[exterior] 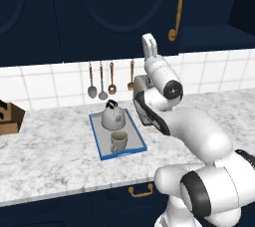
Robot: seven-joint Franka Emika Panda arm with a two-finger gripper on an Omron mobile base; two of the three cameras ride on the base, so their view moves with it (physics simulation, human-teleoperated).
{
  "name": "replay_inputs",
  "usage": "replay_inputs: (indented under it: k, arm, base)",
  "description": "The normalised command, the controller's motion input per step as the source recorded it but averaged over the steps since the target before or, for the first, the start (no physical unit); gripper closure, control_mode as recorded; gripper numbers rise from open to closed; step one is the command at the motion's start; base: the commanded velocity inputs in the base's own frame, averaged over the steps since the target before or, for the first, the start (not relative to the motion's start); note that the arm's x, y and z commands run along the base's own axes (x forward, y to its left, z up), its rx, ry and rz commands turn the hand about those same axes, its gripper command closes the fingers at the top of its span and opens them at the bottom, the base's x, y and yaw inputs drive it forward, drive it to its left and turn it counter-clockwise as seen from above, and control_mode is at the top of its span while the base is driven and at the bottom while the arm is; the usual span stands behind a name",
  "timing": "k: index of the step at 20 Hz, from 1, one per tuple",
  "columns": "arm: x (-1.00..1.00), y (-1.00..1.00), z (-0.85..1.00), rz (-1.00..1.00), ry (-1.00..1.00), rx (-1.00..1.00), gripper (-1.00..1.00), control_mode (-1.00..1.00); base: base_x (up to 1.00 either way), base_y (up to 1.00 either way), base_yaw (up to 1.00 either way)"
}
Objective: Pick the kettle from the counter and place it on the tray. Then pick the mug from the cabinet and place it on the tray. Then close the cabinet doors.
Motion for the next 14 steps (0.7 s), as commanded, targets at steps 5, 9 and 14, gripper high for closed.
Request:
replay_inputs:
  k: [5,9,14]
  arm:
    - [0.83,-0.08,-0.45,0.21,0.16,0.00,-1.00,-1.00]
    - [0.36,-0.05,0.04,0.13,0.15,0.00,-1.00,-1.00]
    - [-0.56,-0.16,0.64,0.04,-0.02,0.00,-1.00,-1.00]
  base:
    - [0.00,0.00,0.00]
    - [0.00,0.00,0.00]
    - [0.00,0.00,0.00]
